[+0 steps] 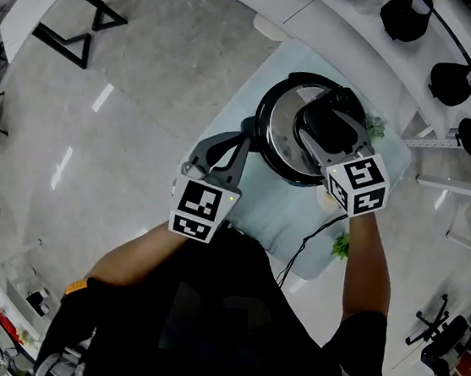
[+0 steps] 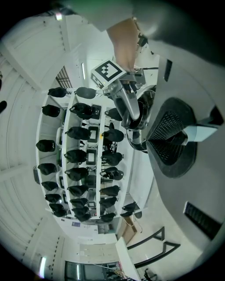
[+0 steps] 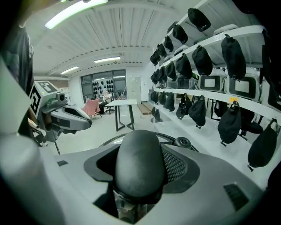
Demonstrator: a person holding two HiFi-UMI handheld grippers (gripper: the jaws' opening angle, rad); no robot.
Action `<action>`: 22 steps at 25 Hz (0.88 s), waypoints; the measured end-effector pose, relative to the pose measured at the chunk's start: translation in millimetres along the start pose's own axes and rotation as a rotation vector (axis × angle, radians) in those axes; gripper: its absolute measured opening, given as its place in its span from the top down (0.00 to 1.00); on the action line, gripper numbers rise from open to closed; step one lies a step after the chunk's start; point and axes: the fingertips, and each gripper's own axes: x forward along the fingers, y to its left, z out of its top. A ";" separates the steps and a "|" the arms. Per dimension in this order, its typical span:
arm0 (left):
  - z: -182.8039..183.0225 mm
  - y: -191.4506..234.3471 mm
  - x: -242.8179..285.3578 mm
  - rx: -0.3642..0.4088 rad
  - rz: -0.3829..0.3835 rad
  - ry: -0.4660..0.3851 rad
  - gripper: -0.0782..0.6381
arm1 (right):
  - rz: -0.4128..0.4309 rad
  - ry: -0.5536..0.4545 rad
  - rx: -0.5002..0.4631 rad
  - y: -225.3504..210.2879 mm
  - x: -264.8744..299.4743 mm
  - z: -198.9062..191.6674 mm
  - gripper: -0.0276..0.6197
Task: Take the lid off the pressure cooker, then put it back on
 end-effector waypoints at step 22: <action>-2.0 -13.7 -10.7 0.009 -0.023 -0.012 0.88 | 0.070 -0.041 -0.070 2.3 -4.1 -1.9 0.50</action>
